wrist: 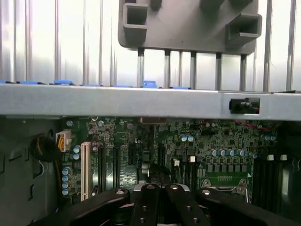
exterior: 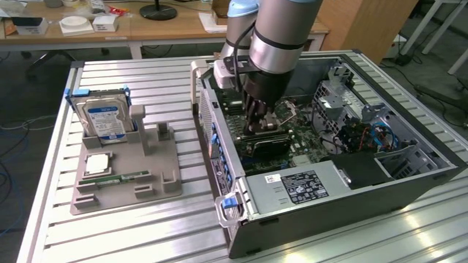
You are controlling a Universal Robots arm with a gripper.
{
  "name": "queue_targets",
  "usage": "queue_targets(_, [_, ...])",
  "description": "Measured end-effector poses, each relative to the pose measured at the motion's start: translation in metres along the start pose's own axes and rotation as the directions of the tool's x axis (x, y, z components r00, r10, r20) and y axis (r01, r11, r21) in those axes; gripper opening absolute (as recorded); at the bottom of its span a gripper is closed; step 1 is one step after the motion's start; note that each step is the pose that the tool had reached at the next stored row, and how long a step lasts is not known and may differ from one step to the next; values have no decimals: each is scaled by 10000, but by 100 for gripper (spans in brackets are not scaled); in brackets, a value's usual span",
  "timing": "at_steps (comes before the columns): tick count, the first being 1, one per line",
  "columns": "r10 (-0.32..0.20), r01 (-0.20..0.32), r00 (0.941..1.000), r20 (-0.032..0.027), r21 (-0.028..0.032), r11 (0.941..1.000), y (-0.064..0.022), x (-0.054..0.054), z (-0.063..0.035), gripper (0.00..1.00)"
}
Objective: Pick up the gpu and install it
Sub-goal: 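Press down on the gpu until it lock into place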
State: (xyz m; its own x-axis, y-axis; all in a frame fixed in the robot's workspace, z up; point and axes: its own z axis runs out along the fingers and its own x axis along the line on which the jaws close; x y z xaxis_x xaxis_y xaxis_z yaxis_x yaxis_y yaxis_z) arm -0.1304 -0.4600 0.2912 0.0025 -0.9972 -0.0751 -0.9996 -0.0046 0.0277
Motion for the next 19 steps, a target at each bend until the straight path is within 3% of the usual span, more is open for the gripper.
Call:
queue_targets(4, [10,-10,10000,-16,-145,9999,47,-50,5,10])
queue_targets(6, [13,-14,10000,-22,-184,9998,76,-73,6,10])
queue_targets(15, [16,-18,10000,-91,-194,9998,214,-146,4,10])
queue_targets(19, [15,-17,10000,-91,-192,9998,279,-147,6,10])
